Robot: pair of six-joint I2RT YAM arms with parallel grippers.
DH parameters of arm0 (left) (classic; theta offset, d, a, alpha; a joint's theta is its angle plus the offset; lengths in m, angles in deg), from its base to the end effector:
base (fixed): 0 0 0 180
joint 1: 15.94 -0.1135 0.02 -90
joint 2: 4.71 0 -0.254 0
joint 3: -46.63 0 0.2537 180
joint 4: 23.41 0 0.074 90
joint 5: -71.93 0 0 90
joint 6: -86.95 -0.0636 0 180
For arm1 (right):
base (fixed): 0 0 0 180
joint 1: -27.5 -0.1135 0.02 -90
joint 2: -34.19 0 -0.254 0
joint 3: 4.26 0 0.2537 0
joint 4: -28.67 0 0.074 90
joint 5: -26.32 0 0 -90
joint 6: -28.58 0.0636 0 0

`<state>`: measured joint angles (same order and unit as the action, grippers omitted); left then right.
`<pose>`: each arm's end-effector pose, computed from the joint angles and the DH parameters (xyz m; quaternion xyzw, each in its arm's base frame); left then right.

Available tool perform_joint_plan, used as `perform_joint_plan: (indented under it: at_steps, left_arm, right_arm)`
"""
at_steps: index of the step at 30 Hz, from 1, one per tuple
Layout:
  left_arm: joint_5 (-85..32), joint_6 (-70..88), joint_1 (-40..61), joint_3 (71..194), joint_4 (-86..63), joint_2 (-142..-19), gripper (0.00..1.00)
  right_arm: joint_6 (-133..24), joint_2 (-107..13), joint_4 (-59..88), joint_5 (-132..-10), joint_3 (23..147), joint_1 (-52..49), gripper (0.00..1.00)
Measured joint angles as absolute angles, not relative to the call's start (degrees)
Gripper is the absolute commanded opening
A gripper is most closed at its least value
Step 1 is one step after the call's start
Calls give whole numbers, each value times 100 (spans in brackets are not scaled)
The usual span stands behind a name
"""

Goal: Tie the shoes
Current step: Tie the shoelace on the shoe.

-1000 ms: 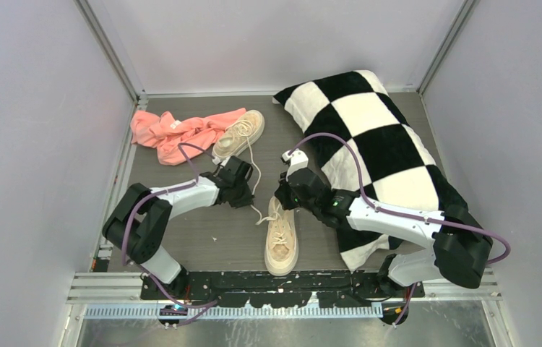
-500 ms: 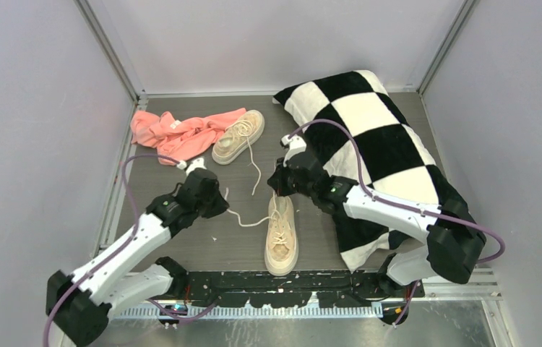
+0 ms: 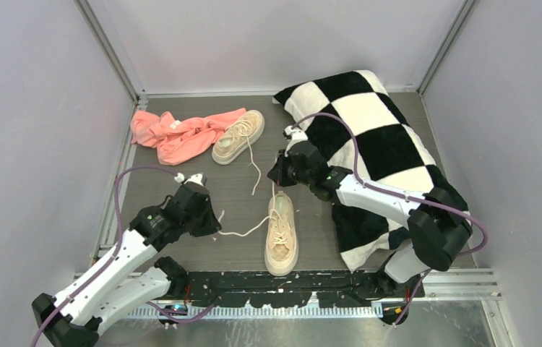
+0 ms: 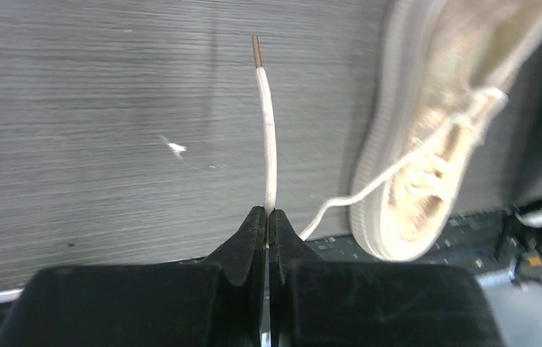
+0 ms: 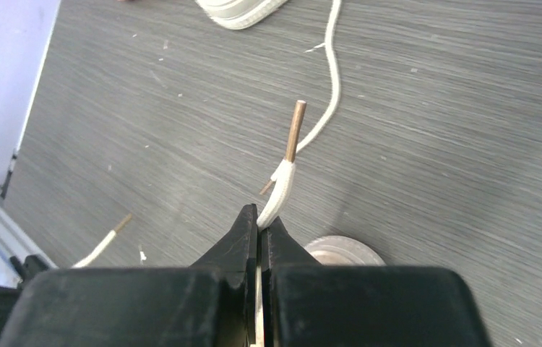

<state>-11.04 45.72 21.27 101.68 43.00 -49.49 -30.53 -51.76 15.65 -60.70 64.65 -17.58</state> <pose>0.1367 -0.0940 0.2238 -0.1139 0.9482 -0.1553 0.2526 0.2591 0.2552 0.2236 -0.0941 0.8610 0.2896 0.4075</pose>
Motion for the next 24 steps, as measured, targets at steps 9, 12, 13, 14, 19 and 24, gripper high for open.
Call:
perform_joint_plan:
  at_steps: [9,12,13,14,19,24]
  left_arm:
    - [-2188,4089,2499,10616,3935,-4413,0]
    - [-2344,4000,2680,10784,3754,-4647,0]
    - [-2372,3984,2759,10832,3706,-4732,0]
    - [-2376,3967,2835,10887,3651,-4824,1]
    - [-2438,3792,3078,11147,3209,-5438,1]
    - [-2610,3571,3100,11459,2477,-6221,1]
  right_arm:
    - [-3042,-6457,1675,-7038,7726,-2481,39]
    - [-2950,-6918,1579,-7241,8069,-2671,62]
    - [-2928,-6944,1506,-7261,8073,-2676,64]
    - [-2937,-6936,1384,-7270,8056,-2643,65]
    - [-2863,-6195,1106,-7154,7647,-2013,68]
    - [-2574,-4510,842,-6870,6788,-1098,72]
